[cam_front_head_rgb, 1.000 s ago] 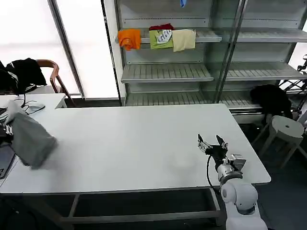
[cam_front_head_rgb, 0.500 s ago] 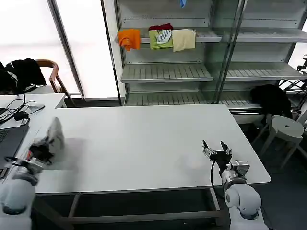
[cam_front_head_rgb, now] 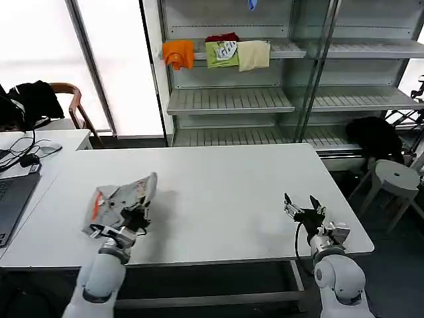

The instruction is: Fold and organize the clothes.

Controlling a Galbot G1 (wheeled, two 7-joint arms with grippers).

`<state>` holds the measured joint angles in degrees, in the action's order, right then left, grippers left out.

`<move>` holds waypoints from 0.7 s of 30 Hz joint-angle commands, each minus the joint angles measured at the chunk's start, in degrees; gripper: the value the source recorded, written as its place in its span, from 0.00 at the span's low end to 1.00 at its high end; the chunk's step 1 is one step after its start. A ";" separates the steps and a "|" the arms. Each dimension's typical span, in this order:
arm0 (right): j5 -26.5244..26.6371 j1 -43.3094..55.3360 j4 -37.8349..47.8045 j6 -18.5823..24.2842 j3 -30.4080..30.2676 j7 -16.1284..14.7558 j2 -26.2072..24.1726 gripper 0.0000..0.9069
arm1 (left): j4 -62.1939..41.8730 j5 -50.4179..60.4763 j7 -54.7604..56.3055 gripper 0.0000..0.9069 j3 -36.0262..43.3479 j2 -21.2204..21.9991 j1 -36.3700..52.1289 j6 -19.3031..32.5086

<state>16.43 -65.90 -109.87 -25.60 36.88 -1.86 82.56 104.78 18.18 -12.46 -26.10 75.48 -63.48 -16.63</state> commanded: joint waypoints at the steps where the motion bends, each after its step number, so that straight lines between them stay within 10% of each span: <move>1: -0.53 -0.43 -2.56 -1.10 -0.21 -0.12 0.15 1.00 | -4.97 -7.24 7.94 0.27 17.74 8.50 7.76 -5.40; 3: -1.10 -0.46 -2.77 -1.18 -0.76 -0.20 0.38 1.00 | -7.17 -7.13 9.80 1.00 18.85 10.65 8.58 -5.78; 21: -2.14 7.14 6.78 -6.31 -17.52 -0.59 8.68 1.00 | 12.80 -19.41 8.05 1.00 13.92 3.08 5.65 -8.55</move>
<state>12.59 -62.98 -107.65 -27.86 29.00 -2.43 86.61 105.10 7.90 -4.99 -10.83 81.98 -58.12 -23.31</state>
